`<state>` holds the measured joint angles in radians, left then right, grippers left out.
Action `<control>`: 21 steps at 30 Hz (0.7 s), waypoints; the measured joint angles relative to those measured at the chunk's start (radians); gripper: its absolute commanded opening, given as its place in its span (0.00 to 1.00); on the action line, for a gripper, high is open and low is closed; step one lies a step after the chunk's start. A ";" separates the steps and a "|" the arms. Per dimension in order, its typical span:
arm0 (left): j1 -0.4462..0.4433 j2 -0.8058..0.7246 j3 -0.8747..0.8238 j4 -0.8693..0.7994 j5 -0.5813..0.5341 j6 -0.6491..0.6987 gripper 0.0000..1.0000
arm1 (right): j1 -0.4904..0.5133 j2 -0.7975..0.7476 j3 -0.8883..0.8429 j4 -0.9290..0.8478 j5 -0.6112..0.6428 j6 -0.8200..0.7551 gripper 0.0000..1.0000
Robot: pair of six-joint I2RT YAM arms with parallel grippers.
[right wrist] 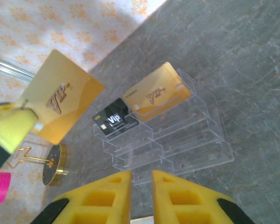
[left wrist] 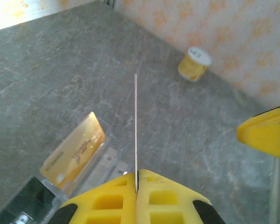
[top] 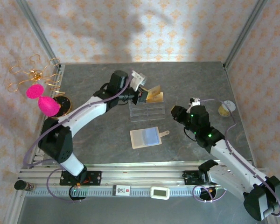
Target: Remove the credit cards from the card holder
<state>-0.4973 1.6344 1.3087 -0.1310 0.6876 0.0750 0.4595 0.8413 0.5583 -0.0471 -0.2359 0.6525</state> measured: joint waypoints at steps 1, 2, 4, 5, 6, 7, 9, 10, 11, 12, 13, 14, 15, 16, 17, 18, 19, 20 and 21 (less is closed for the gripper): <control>0.000 0.023 0.041 -0.048 0.000 0.049 0.00 | -0.005 0.000 -0.005 -0.006 -0.003 0.000 0.16; 0.000 0.046 0.085 -0.096 0.000 0.100 0.00 | -0.012 0.000 -0.010 -0.010 -0.006 0.000 0.16; 0.000 0.089 0.163 -0.174 -0.001 0.187 0.00 | -0.024 0.000 -0.017 -0.017 -0.014 0.000 0.16; 0.000 0.110 0.201 -0.211 -0.004 0.225 0.00 | -0.032 0.000 -0.018 -0.021 -0.019 0.000 0.16; 0.000 0.135 0.240 -0.245 -0.008 0.265 0.00 | -0.039 0.000 -0.019 -0.022 -0.023 0.000 0.16; 0.000 0.154 0.270 -0.271 -0.011 0.293 0.00 | -0.045 0.001 -0.019 -0.021 -0.024 -0.001 0.16; 0.000 0.193 0.325 -0.319 -0.012 0.346 0.00 | -0.056 0.005 -0.019 -0.021 -0.027 -0.003 0.16; 0.000 0.211 0.347 -0.339 -0.012 0.365 0.00 | -0.059 0.008 -0.019 -0.021 -0.030 -0.003 0.16; 0.000 0.233 0.372 -0.359 -0.012 0.385 0.00 | -0.063 0.014 -0.019 -0.021 -0.032 -0.003 0.16; 0.000 0.251 0.392 -0.377 -0.011 0.402 0.00 | -0.064 0.021 -0.019 -0.021 -0.034 -0.003 0.16; 0.000 0.267 0.409 -0.391 -0.011 0.415 0.00 | -0.068 0.028 -0.019 -0.021 -0.035 -0.004 0.16; 0.000 0.284 0.423 -0.400 -0.011 0.426 0.00 | -0.070 0.036 -0.019 -0.021 -0.040 -0.004 0.16; 0.000 0.301 0.435 -0.407 -0.011 0.439 0.00 | -0.073 0.044 -0.019 -0.020 -0.043 -0.007 0.16; 0.000 0.314 0.441 -0.412 -0.011 0.447 0.00 | -0.076 0.050 -0.019 -0.020 -0.045 -0.009 0.16; 0.000 0.328 0.447 -0.419 -0.011 0.455 0.00 | -0.077 0.058 -0.019 -0.020 -0.049 -0.011 0.16; 0.000 0.341 0.454 -0.426 -0.011 0.460 0.00 | -0.081 0.065 -0.019 -0.020 -0.051 -0.012 0.16; 0.000 0.352 0.460 -0.431 -0.011 0.467 0.00 | -0.081 0.070 -0.019 -0.019 -0.053 -0.013 0.16; 0.000 0.364 0.467 -0.437 -0.011 0.474 0.00 | -0.084 0.075 -0.019 -0.019 -0.053 -0.015 0.16; 0.000 0.374 0.473 -0.442 -0.012 0.478 0.00 | -0.084 0.080 -0.019 -0.017 -0.054 -0.015 0.16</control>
<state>-0.4973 2.0083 1.7821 -0.5732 0.6754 0.5529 0.3759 0.9218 0.5396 -0.0639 -0.2901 0.6373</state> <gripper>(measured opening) 0.041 0.157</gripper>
